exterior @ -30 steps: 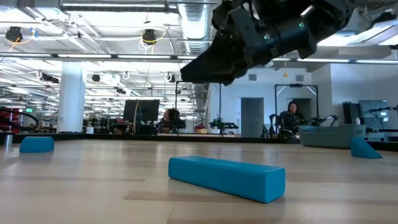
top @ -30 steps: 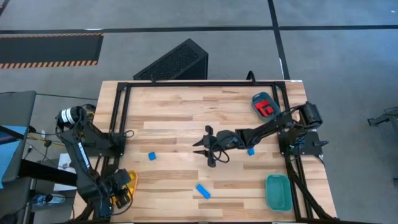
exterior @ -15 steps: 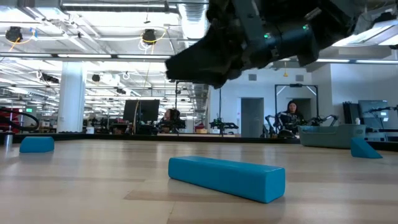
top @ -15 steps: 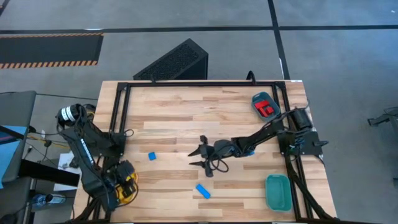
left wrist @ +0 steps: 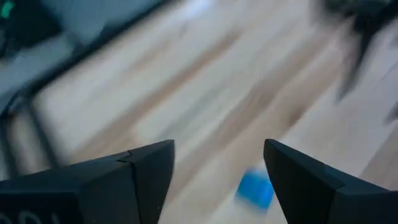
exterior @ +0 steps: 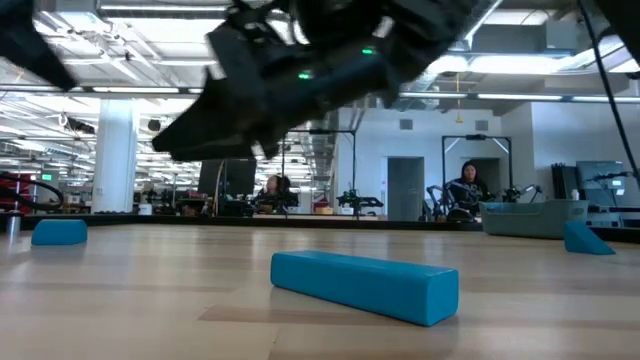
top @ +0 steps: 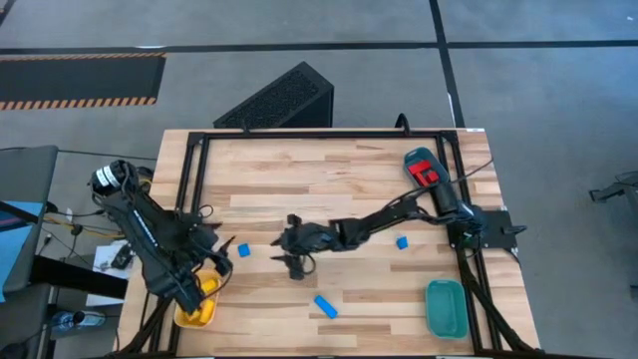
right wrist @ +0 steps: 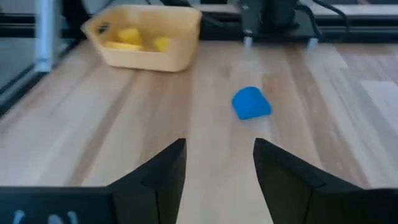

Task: Sort & place blocks by color
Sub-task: Put the top left blue block into the green bin

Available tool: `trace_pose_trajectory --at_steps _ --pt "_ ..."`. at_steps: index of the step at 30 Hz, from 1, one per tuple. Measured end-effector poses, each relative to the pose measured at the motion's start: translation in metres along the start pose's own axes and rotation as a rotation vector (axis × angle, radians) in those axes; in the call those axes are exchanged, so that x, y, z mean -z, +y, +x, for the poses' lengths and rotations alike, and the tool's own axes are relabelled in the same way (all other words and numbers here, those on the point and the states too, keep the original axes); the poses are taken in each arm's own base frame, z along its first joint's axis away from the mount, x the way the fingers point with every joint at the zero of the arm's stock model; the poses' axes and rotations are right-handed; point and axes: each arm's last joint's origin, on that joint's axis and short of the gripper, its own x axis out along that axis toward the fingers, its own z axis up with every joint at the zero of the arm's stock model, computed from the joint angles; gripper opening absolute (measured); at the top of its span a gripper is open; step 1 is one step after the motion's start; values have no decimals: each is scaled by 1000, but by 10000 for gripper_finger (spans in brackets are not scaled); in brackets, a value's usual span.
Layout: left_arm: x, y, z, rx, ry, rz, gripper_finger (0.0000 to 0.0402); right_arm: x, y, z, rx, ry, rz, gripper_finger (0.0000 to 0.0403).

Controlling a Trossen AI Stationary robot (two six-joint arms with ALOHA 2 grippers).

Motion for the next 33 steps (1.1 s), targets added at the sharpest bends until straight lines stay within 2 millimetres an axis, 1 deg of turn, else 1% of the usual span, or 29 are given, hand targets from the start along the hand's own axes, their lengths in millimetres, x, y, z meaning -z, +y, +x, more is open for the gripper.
trace_pose_trajectory --at_steps 2,3,7,10,13,18,20,22,25,30,33 --pt "-6 2 6 23 -106 40 233 -8 -6 12 15 -2 2 204" --pt "-9 3 8 21 -130 57 233 -12 -9 17 22 -8 2 202" --pt "-19 8 22 -57 -95 104 233 -18 -17 39 33 -33 -3 193" --pt "-25 15 32 -106 -75 64 233 -17 -20 55 34 -29 -6 186" --pt "-29 26 43 -151 -85 -52 233 -12 -24 69 13 6 -6 178" --pt "-23 48 63 -240 -74 -149 233 -15 -26 89 5 -7 -33 166" --pt "-22 57 67 -246 -97 -184 233 -19 -31 93 12 -7 -42 162" --pt "-24 64 69 -239 -119 -241 230 -26 -35 93 19 -15 -52 159" --pt "-28 72 68 -224 -123 -276 225 -34 -43 91 33 -53 -60 154" --pt "-30 77 66 -198 -134 -263 220 -30 -56 91 51 -35 -53 143" --pt "-30 76 66 -192 -130 -219 219 -27 -61 95 56 -71 -51 134"
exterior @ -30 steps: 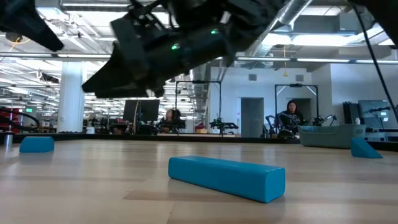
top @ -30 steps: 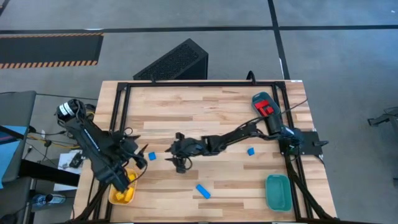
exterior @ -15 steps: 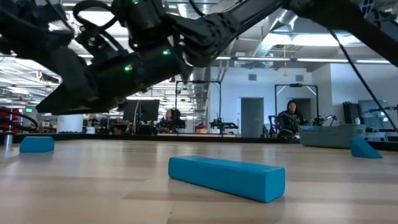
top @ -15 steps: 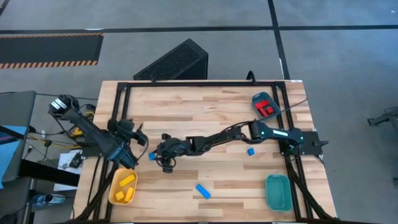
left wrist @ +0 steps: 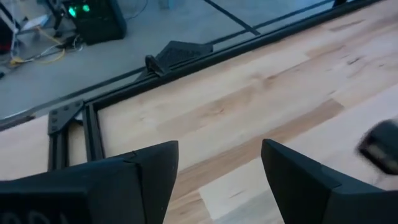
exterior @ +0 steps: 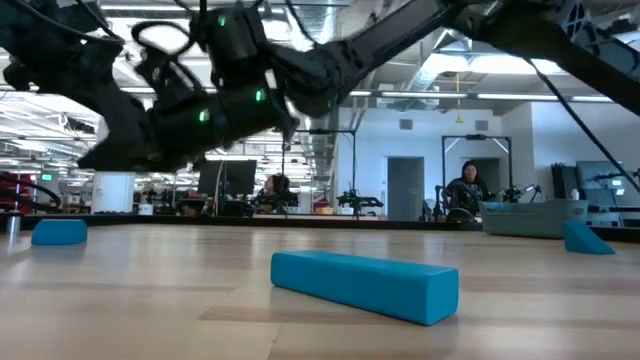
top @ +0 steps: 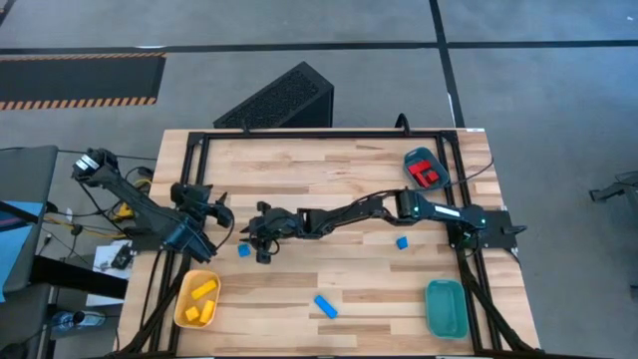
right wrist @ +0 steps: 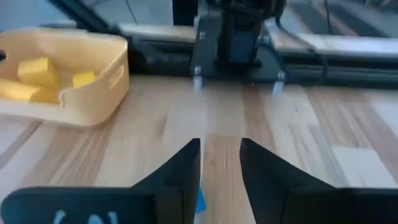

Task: Sort & place blocks by color
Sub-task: Put the top left blue block into the green bin

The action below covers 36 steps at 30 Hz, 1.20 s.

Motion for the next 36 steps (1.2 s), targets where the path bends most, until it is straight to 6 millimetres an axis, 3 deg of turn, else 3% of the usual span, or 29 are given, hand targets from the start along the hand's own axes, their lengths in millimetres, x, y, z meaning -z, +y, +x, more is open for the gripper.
trace_pose_trajectory --at_steps 7,11,17,23,29,36 --pt "-2 0 1 3 -47 14 219 13 2 12 -10 -40 10 110" --pt "-4 0 3 -9 -63 30 219 10 2 15 -49 -64 14 105" --pt "-7 0 7 -39 -84 39 219 34 5 21 -97 16 20 101" --pt "-7 0 9 -63 -52 46 219 39 3 21 -105 82 41 101" --pt "-5 0 9 -75 10 82 219 36 2 12 -102 217 35 101" --pt "-1 -5 8 -48 97 115 219 20 3 -13 -137 441 18 101"
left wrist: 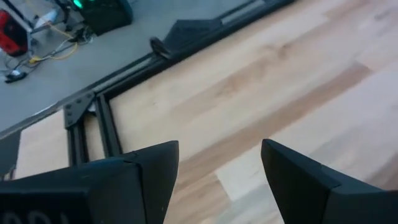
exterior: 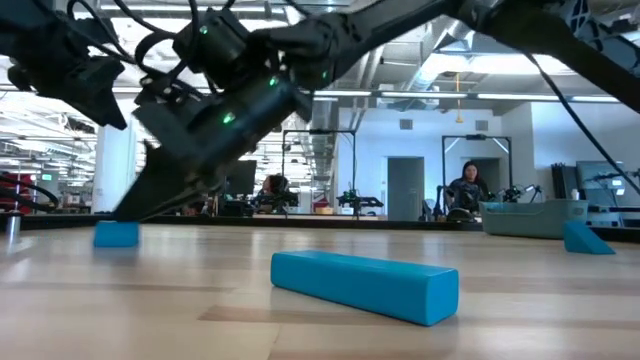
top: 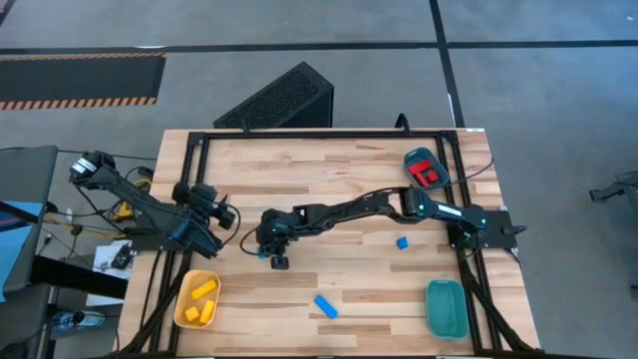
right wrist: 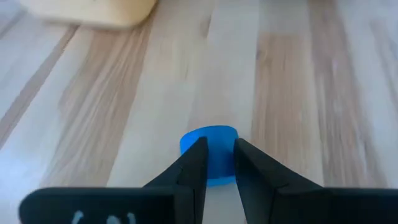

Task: Sort & place blocks by color
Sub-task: Put the top left blue block into the green bin

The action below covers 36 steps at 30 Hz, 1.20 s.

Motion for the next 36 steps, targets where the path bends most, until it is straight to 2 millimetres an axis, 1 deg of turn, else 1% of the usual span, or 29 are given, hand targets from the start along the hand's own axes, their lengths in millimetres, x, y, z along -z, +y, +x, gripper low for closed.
trace_pose_trajectory --at_steps 6,10,14,17,22,24,26,28,31,32,34,36 --pt "1 -7 0 48 23 23 219 -3 10 -30 -18 178 -42 103" --pt "1 -9 0 63 36 27 219 -4 15 -49 -21 269 -29 103" --pt "3 -11 0 76 74 41 219 -1 22 -55 -16 307 -12 103" --pt "3 -13 -2 99 81 39 219 6 30 -59 -9 319 -14 103" --pt "6 -15 -4 123 75 50 219 18 44 -70 -18 272 3 103" --pt "6 -15 -5 128 71 51 219 23 47 -79 -20 227 12 103" --pt "6 -16 -5 133 64 44 219 24 48 -92 -11 168 25 103" --pt "5 -16 -5 135 58 42 219 27 48 -107 34 130 44 103" --pt "5 -17 -5 141 48 41 219 40 45 -120 126 112 96 103" --pt "5 -18 -5 145 46 36 219 44 45 -122 145 103 122 103" --pt "5 -18 -5 147 42 34 219 48 49 -124 143 31 170 103" --pt "5 -18 -5 147 40 33 219 54 58 -122 122 -6 187 103"
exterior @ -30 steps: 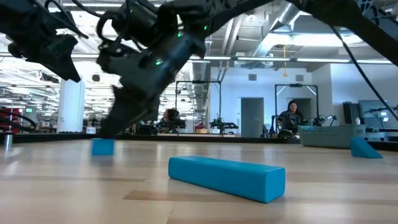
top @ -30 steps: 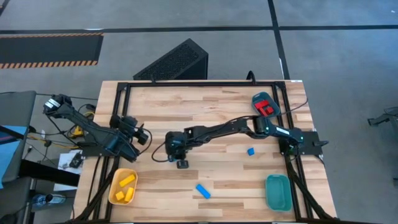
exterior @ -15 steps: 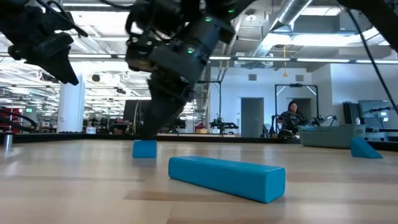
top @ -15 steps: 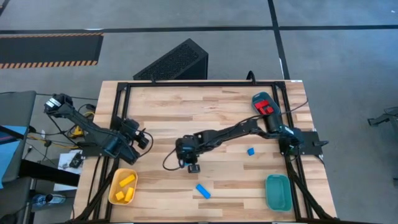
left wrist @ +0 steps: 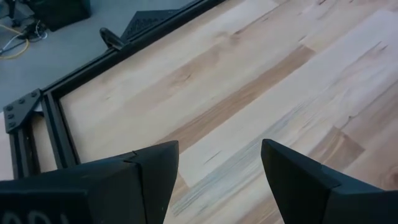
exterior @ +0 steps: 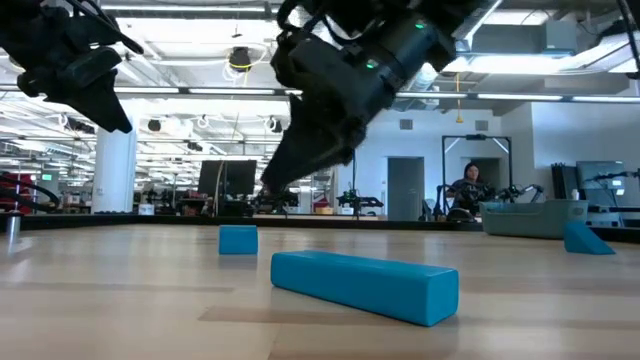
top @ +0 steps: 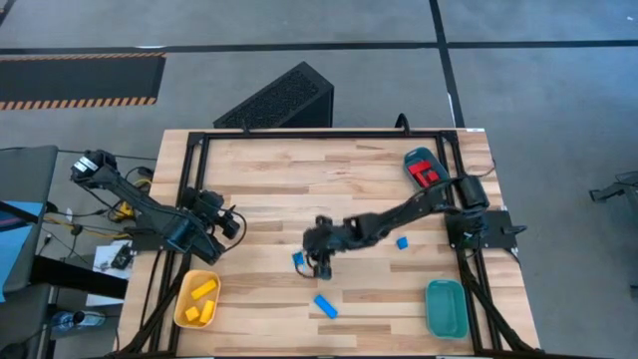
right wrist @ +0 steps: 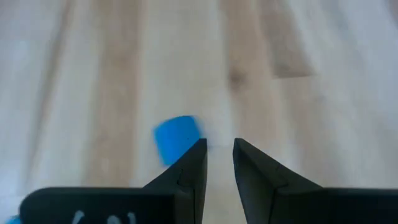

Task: Sort & place blocks by color
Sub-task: Put the top left blue block into the green bin

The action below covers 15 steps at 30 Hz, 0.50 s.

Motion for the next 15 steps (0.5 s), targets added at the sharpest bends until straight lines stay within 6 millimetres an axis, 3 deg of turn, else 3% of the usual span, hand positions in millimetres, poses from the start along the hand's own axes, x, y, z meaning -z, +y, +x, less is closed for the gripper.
trace_pose_trajectory --at_steps 8,15 --pt "-1 -2 0 13 -24 -19 219 24 38 24 -126 -60 -42 103" --pt "-1 -2 0 15 -27 -23 219 38 42 49 -146 -105 -25 102"
